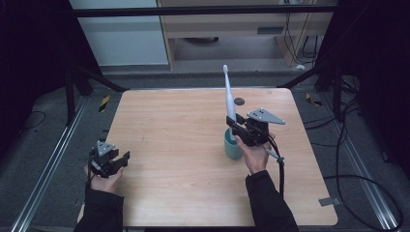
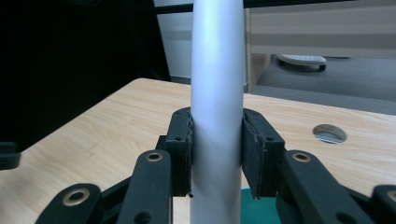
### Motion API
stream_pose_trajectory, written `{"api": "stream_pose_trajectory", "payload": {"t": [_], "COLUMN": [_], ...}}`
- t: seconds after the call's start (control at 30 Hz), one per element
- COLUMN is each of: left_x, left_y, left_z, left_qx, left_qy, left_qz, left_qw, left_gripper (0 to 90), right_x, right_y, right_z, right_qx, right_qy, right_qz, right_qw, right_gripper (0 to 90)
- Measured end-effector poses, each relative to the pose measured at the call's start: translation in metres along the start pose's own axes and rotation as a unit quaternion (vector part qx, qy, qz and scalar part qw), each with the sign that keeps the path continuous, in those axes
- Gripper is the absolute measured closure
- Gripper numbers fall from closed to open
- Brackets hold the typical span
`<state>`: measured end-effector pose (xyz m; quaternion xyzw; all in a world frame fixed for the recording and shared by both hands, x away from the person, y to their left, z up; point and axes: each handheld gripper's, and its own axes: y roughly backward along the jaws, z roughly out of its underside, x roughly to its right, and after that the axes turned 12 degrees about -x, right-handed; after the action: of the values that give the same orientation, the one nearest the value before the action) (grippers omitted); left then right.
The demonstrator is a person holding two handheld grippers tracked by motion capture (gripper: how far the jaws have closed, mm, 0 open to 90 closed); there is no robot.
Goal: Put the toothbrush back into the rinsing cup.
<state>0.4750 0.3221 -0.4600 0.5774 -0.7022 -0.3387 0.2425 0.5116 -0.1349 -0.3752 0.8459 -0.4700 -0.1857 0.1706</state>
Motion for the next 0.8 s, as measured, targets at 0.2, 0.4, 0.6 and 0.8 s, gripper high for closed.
{"api": "stream_pose_trajectory", "payload": {"t": [0.2, 0.4, 0.6, 0.8], "left_x": [0.000, 0.000, 0.000, 0.000], "left_y": [0.000, 0.001, 0.000, 0.001], "left_z": [0.000, 0.000, 0.000, 0.000], "left_qx": [0.000, 0.000, 0.000, 0.001], "left_qy": [0.000, -0.001, -0.001, -0.001], "left_qz": [0.000, -0.001, -0.001, -0.002], "left_qw": [1.0000, 1.0000, 1.0000, 1.0000], "left_gripper": [52.2, 52.2, 52.2, 52.2], "right_x": [0.009, 0.019, 0.025, 0.023], "right_y": [-0.004, -0.011, -0.020, -0.026], "right_z": [0.000, 0.004, 0.011, 0.014], "right_qx": [-0.004, -0.016, -0.034, -0.053], "right_qy": [-0.005, -0.008, -0.010, -0.002], "right_qz": [0.016, 0.030, 0.039, 0.042], "right_qw": [0.9998, 0.9994, 0.9986, 0.9977], "right_gripper": [66.2, 66.2, 66.2, 66.2]}}
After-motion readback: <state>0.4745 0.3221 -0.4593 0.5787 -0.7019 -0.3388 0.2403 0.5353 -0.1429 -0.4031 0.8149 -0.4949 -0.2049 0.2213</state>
